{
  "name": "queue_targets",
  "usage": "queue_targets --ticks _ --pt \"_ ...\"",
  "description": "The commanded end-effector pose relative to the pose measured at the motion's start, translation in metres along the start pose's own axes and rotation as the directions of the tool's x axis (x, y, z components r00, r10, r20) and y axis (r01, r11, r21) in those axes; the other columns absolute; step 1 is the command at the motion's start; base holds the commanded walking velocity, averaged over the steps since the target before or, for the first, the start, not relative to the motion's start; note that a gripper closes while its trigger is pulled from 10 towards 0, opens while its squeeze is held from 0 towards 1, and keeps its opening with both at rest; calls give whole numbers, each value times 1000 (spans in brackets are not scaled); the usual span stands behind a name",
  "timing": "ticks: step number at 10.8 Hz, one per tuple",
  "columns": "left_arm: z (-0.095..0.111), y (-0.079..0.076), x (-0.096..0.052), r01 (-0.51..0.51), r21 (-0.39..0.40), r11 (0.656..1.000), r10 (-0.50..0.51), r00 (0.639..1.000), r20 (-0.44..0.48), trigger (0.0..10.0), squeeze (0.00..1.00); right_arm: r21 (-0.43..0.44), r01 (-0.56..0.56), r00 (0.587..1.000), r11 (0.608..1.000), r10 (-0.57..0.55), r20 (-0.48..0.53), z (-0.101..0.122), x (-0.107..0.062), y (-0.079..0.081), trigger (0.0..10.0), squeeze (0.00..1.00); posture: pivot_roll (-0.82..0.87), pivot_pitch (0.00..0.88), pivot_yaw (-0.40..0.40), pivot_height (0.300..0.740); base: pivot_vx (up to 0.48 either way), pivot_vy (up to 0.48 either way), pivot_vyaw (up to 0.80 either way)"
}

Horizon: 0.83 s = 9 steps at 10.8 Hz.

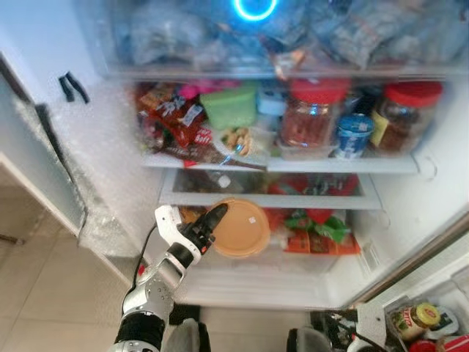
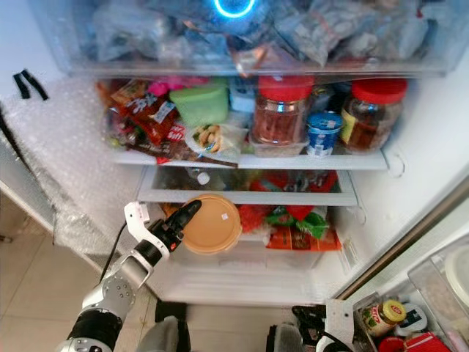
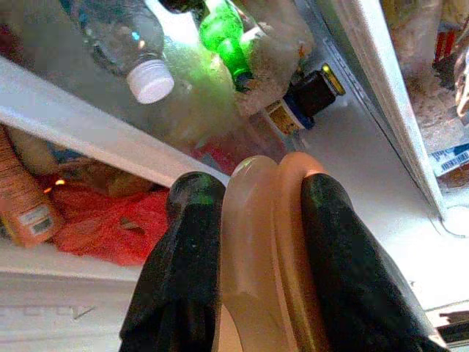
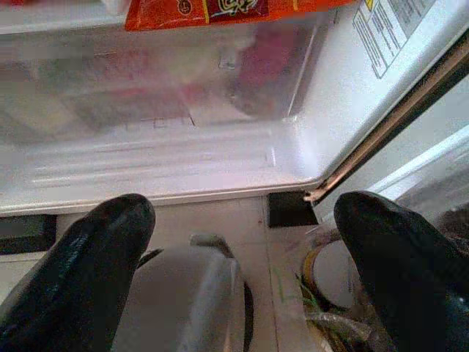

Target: Restocking fridge

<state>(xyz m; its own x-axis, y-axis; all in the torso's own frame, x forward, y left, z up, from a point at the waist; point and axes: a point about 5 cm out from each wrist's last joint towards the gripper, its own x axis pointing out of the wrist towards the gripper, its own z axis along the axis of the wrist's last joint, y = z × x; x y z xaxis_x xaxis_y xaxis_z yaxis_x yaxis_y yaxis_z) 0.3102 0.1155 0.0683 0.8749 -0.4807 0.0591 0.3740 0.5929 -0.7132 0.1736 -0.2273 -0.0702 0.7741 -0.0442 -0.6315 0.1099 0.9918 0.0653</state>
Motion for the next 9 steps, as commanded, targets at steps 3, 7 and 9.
queue_targets --ticks 3,7,9 --pt "2 -1 3 10 2 1000 -10 1000 10 10000 0 14 19 999 1000 -19 -28 -6 -3 -3 10000 0 -11 99 59 639 275 0 0" --pt "2 -1 3 13 4 1000 -13 1000 4 10000 0 14 13 1000 1000 -12 -19 -8 -3 2 10000 0 -11 99 63 639 296 0 0" --pt "1 0 5 7 4 1000 -7 1000 -7 10000 0 14 8 1000 1000 -8 -8 -6 -2 4 10000 0 -10 98 62 639 296 0 0"
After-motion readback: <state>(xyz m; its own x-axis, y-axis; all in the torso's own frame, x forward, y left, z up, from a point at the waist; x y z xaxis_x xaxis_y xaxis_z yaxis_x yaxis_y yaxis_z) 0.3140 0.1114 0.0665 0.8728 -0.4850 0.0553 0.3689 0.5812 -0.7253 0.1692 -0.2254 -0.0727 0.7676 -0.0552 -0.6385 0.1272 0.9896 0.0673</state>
